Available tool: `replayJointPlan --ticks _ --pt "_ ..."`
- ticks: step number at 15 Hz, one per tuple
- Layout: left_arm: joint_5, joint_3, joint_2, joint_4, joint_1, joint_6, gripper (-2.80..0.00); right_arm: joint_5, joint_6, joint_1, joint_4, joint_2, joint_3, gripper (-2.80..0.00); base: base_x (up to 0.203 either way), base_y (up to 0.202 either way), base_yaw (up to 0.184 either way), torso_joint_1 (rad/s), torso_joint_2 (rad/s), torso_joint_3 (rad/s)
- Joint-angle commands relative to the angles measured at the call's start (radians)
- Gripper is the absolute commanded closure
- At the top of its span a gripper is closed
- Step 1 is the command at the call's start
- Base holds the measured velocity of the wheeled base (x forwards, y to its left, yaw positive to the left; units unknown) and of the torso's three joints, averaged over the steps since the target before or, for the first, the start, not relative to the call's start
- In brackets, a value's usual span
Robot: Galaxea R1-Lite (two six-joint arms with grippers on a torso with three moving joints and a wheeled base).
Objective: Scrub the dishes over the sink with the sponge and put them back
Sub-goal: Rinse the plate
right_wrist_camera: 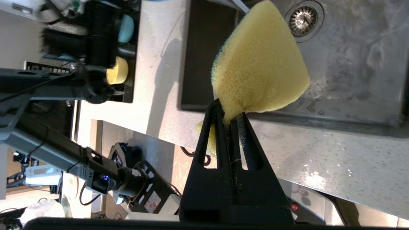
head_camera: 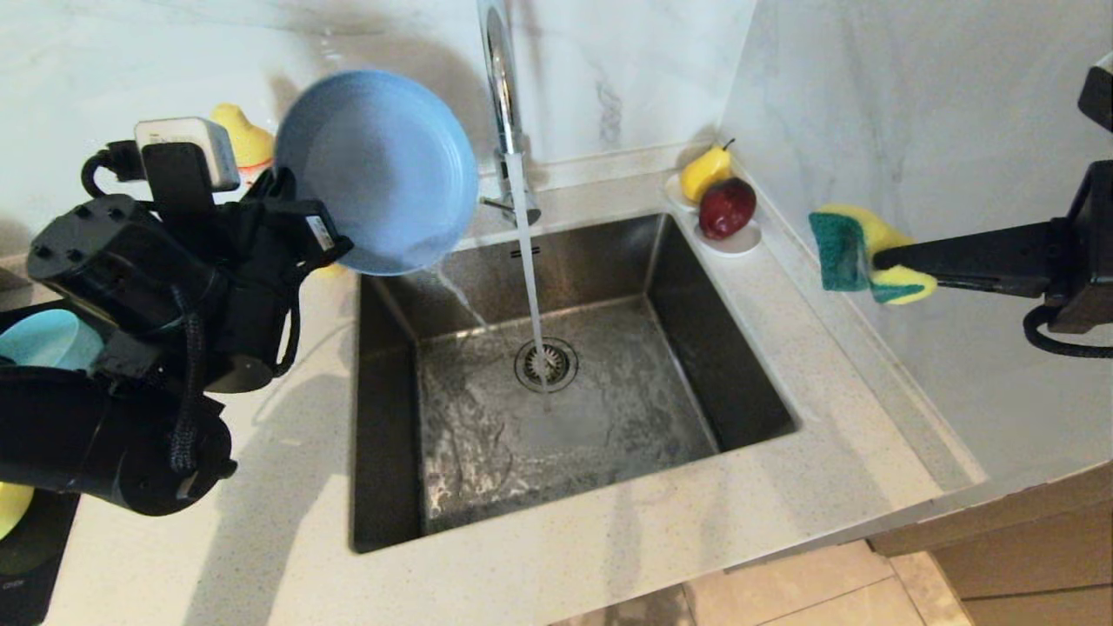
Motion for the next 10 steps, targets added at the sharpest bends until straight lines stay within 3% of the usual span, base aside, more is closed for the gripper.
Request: replayJointPlan --ticks 1,6,10 --pt "0.001 0.012 -0.007 -0.033 -0.003 0.034 0.0 0.004 0.002 -0.006 -0.001 0.014 0.004 0.0 0.0 0.0 0.0 0.0 0.0 0.0" --pt "-0.075 0.085 -0.04 -0.033 -0.008 0.142 0.0 0.007 0.001 -0.008 -0.001 0.009 0.006 0.0 0.0 0.0 0.0 0.0 0.0 0.0" --pt "-0.055 0.091 -0.026 -0.033 -0.001 0.126 0.0 0.008 0.002 -0.008 0.002 0.0 0.007 0.0 0.0 0.0 0.0 0.0 0.0 0.0"
